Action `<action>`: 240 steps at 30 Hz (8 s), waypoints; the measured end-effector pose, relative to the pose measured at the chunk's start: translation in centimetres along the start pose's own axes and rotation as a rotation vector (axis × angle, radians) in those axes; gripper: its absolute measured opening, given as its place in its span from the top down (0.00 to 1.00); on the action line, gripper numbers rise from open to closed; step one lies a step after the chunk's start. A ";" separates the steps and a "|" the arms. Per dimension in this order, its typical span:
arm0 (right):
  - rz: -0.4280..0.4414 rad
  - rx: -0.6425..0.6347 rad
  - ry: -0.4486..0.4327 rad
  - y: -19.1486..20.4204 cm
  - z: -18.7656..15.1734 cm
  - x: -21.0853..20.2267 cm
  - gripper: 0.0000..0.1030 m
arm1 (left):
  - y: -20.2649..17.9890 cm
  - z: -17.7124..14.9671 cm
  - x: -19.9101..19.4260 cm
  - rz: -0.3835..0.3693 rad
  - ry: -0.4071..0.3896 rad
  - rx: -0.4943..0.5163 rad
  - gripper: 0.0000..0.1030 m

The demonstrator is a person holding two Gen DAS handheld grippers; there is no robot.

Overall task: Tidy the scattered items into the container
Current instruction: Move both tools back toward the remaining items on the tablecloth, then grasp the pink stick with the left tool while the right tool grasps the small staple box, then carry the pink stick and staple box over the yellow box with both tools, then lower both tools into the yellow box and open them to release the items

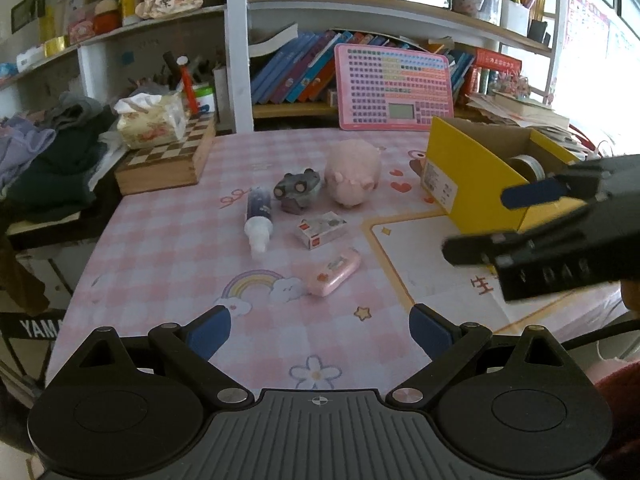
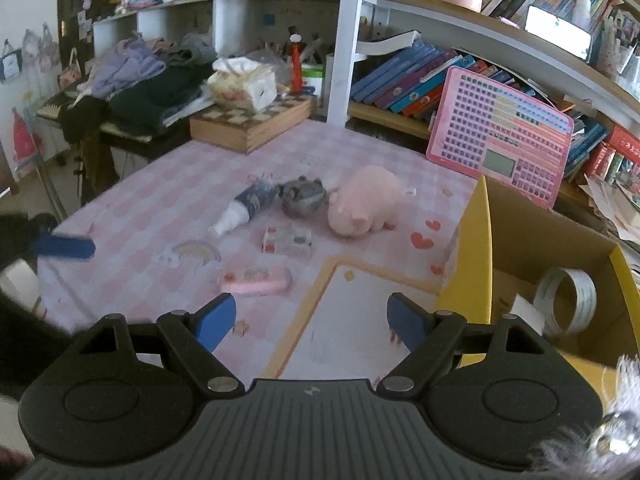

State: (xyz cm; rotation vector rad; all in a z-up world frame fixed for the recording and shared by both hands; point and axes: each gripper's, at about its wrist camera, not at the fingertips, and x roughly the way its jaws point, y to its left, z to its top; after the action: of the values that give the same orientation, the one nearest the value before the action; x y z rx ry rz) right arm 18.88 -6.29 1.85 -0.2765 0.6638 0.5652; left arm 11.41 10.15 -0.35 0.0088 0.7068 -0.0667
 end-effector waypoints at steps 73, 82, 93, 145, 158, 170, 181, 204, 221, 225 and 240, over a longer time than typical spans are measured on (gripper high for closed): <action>0.113 -0.045 0.322 0.6 6.4 20.5 0.40 | 2.8 2.7 11.2 0.001 0.193 -0.073 0.78; 0.132 -0.038 0.300 0.1 6.6 18.9 0.50 | 2.7 3.0 10.0 0.000 0.159 -0.075 0.78; 0.142 0.000 0.225 -1.2 7.0 13.4 0.50 | 2.9 3.2 6.4 -0.010 0.074 -0.123 0.78; -0.005 0.251 0.119 1.0 -4.8 -7.6 0.50 | -2.4 -0.3 -6.2 -0.304 -0.067 0.102 0.78; -0.108 0.345 0.115 -0.6 -7.4 -10.5 0.50 | -5.4 -0.2 -6.2 -0.398 -0.065 0.184 0.78; -0.164 0.403 0.123 -2.1 -9.1 -12.1 0.50 | -7.6 -0.1 -6.0 -0.452 -0.056 0.224 0.78; -0.204 0.446 0.134 -4.0 -10.5 -13.4 0.50 | -10.2 0.5 -5.3 -0.500 -0.053 0.274 0.78; -0.242 0.500 0.163 -10.4 -11.0 -12.8 0.50 | -15.3 3.7 -1.1 -0.564 -0.025 0.330 0.78; -0.266 0.468 -0.002 -16.9 -6.8 -12.6 0.50 | -17.6 10.0 1.4 -0.554 -0.123 0.309 0.78; -0.256 0.421 -0.041 -18.8 -5.3 -12.4 0.50 | -18.5 11.7 2.2 -0.524 -0.155 0.274 0.78; -0.130 0.268 -0.016 -24.7 -3.1 -6.7 0.50 | -21.6 13.7 7.8 -0.358 -0.090 0.209 0.78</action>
State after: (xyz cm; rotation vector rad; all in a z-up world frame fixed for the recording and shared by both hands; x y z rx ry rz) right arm 27.21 -30.45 5.47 -0.0636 0.6920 0.3487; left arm 24.83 -12.33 5.36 0.0788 0.6024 -0.4813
